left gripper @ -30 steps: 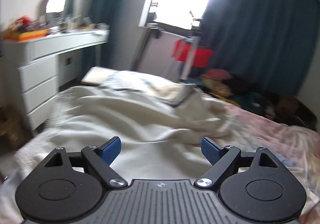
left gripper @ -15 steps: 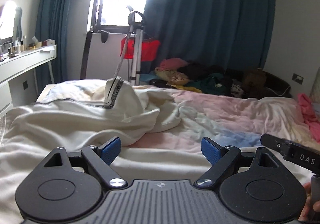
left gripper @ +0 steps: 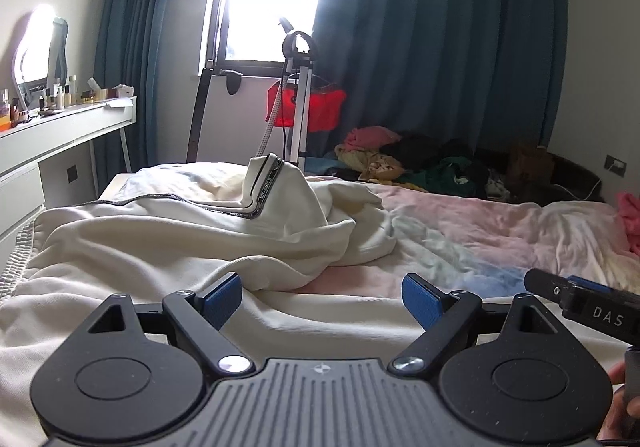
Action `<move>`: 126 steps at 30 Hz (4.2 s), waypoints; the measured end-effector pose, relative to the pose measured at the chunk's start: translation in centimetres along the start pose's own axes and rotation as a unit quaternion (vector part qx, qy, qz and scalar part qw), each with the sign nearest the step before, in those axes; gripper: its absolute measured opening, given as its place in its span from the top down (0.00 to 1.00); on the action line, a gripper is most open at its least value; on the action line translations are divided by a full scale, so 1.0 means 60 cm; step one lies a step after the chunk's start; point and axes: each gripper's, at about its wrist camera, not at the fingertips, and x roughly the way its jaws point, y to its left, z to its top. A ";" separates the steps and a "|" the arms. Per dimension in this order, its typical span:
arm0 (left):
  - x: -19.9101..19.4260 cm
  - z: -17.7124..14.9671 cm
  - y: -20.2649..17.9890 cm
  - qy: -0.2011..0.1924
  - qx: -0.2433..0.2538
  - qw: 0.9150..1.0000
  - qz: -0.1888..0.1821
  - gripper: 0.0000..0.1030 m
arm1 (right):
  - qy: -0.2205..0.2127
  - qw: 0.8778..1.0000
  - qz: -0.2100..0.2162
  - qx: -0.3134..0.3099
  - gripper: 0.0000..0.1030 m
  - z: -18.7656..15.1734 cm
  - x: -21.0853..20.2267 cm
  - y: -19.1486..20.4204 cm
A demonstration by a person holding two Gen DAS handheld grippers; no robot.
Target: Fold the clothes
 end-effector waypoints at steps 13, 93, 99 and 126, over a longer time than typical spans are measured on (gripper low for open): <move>-0.028 0.005 0.006 -0.019 0.002 1.000 -0.003 0.13 | -0.013 0.999 -0.008 -0.036 0.29 -0.021 -0.002 0.019; 0.126 -0.027 0.140 0.102 -0.168 0.980 -0.011 0.01 | 0.037 0.957 -0.151 0.244 0.33 0.061 0.191 -0.370; 0.129 -0.045 0.121 0.100 -0.153 0.983 -0.016 0.01 | 0.004 0.961 -0.093 0.260 0.33 0.092 0.253 -0.340; 0.208 -0.052 0.151 0.113 -0.233 0.965 -0.047 0.01 | -0.147 0.966 -0.166 0.133 0.93 0.332 0.326 -0.238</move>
